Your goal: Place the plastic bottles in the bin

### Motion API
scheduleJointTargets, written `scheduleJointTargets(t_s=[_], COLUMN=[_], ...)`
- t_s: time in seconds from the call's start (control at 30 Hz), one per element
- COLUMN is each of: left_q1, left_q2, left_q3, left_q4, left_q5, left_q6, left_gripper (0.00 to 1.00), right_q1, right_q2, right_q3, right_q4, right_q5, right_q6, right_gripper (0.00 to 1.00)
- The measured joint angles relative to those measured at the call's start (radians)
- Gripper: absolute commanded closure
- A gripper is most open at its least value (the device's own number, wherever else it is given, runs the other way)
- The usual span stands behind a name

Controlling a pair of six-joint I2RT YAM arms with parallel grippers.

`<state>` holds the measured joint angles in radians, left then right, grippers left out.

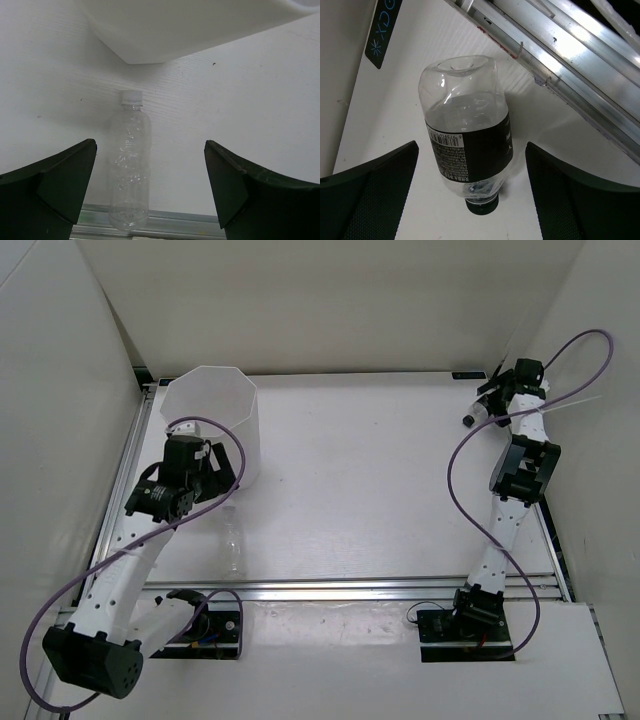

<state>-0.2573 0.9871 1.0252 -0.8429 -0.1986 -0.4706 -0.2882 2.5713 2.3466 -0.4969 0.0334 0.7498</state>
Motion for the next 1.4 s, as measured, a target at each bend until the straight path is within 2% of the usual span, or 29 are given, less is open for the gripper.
scheduleJointTargets(t_s=[0.03,0.3,0.43,0.47,0.63,0.67,0.8,0.9,1.0,1.17,1.4], left_q1=[0.0,0.0,0.0,0.0,0.0,0.0,0.0,-0.002,-0.011,-0.022,-0.022], left_q2=[0.005,0.024,0.031,0.034,0.054,0.057,0.064,0.062,0.042,-0.034,-0.158], left_q3=[0.0,0.0,0.0,0.0,0.0,0.0,0.008,0.028,0.061,0.123,0.147], left_q4=[0.0,-0.013,-0.014,-0.014,-0.014,-0.014,-0.021,-0.026,-0.026,-0.024,-0.029], left_q5=[0.0,-0.004,-0.004,-0.004,-0.004,-0.004,-0.004,-0.014,-0.032,-0.053,-0.056], left_q6=[-0.001,-0.002,-0.006,-0.009,-0.016,-0.017,-0.016,-0.016,-0.016,-0.012,-0.006], left_gripper=[0.0,0.0,0.0,0.0,0.0,0.0,0.0,0.0,0.0,0.0,0.0], right_q1=[-0.001,-0.018,-0.026,-0.028,-0.042,-0.044,-0.054,-0.055,-0.036,0.11,0.514], right_q2=[0.005,0.04,0.041,0.041,0.041,0.041,0.024,-0.02,-0.097,-0.217,-0.368], right_q3=[0.0,0.0,0.0,0.0,-0.008,-0.014,-0.068,-0.147,-0.269,-0.341,-0.275], right_q4=[0.001,0.022,0.029,0.029,0.039,0.046,0.087,0.098,0.114,0.129,0.272], right_q5=[-0.006,-0.064,-0.082,-0.087,-0.116,-0.123,-0.18,-0.254,-0.332,-0.446,-0.631], right_q6=[0.002,0.026,0.048,0.056,0.081,0.081,0.089,0.102,0.113,0.111,0.173], right_gripper=[0.16,0.22,0.36,0.43,0.66,0.74,0.88,0.93,0.93,0.94,0.94])
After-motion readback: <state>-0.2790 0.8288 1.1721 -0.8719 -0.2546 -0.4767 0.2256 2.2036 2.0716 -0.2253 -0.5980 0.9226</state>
